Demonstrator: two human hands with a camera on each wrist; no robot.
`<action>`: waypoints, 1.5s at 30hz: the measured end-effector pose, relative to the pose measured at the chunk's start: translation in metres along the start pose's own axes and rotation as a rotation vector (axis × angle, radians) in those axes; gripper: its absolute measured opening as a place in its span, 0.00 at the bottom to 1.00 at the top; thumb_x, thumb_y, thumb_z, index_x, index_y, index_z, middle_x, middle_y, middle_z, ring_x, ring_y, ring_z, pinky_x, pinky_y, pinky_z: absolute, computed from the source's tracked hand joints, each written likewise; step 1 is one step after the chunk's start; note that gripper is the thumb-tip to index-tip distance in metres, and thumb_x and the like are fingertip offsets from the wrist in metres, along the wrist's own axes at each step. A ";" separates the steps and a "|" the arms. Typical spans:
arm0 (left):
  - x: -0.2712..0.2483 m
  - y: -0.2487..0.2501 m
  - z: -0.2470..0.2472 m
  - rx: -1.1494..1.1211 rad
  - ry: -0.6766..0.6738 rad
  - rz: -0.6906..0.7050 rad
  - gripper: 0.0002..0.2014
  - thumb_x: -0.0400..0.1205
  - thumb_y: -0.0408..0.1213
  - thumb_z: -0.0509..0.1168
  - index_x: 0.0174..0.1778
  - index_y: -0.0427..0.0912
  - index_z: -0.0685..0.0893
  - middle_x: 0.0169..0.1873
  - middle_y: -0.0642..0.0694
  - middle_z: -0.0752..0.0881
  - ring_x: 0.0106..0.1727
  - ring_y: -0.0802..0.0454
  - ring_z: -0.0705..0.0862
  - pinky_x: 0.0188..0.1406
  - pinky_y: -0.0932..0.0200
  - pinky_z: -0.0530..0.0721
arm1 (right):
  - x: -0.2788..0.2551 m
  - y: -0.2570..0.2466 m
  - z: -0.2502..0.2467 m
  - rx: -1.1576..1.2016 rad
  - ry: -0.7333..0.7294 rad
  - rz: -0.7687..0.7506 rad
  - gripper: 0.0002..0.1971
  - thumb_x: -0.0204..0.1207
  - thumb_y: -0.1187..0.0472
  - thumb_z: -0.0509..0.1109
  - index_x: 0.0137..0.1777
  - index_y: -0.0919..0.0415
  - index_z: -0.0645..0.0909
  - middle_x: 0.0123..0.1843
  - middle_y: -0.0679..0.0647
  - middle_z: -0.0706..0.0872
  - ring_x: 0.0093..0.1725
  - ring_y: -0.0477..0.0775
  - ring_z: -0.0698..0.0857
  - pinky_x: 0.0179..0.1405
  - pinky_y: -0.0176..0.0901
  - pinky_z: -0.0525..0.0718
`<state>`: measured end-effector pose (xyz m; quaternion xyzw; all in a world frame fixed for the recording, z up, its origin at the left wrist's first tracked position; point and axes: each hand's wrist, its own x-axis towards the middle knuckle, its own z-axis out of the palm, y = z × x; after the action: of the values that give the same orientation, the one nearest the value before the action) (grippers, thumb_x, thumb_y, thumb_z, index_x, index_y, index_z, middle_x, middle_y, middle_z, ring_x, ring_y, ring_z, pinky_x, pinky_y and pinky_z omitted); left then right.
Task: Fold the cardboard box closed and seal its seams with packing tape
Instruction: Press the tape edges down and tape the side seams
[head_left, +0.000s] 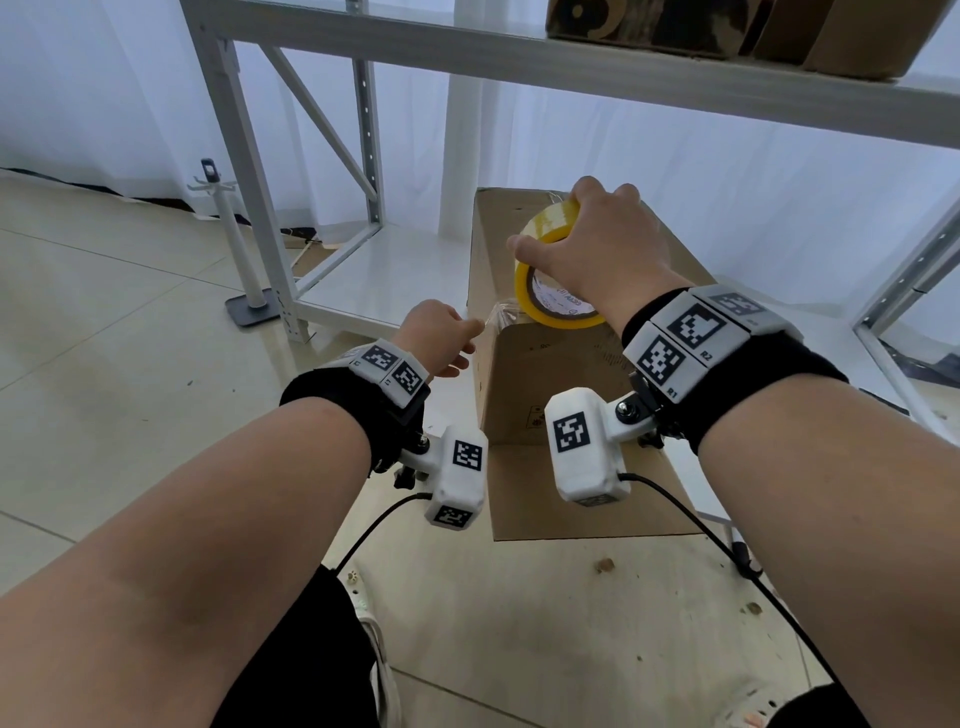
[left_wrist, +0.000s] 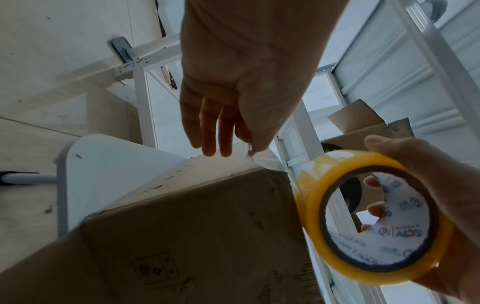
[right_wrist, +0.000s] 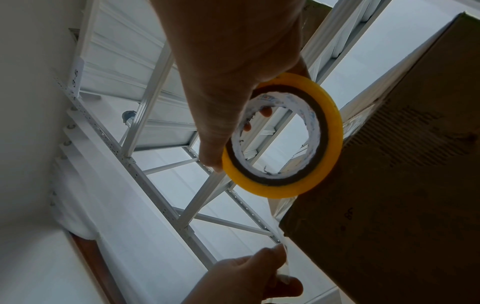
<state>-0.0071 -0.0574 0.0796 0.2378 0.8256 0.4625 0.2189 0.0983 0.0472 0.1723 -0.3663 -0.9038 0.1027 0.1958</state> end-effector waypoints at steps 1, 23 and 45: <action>0.000 0.000 0.001 0.021 -0.003 -0.003 0.14 0.85 0.44 0.61 0.52 0.34 0.79 0.39 0.44 0.84 0.35 0.51 0.84 0.38 0.59 0.85 | 0.000 0.000 0.000 0.000 0.001 -0.001 0.42 0.67 0.28 0.66 0.76 0.53 0.66 0.71 0.59 0.72 0.71 0.65 0.73 0.64 0.60 0.78; -0.004 0.002 0.008 0.150 -0.094 -0.162 0.21 0.84 0.55 0.57 0.44 0.37 0.79 0.39 0.44 0.83 0.36 0.50 0.81 0.38 0.57 0.80 | 0.002 0.004 0.000 0.009 0.003 -0.012 0.43 0.67 0.26 0.65 0.76 0.53 0.65 0.71 0.59 0.72 0.71 0.65 0.72 0.63 0.59 0.77; -0.039 0.014 0.010 0.114 -0.230 0.015 0.15 0.83 0.25 0.54 0.61 0.28 0.82 0.54 0.35 0.84 0.56 0.41 0.83 0.64 0.46 0.81 | -0.005 0.013 -0.001 0.049 0.035 -0.012 0.43 0.69 0.25 0.61 0.76 0.54 0.65 0.70 0.60 0.72 0.71 0.67 0.73 0.62 0.59 0.77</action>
<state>0.0320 -0.0676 0.0930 0.3073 0.8184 0.3860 0.2947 0.1098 0.0533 0.1677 -0.3578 -0.8996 0.1173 0.2212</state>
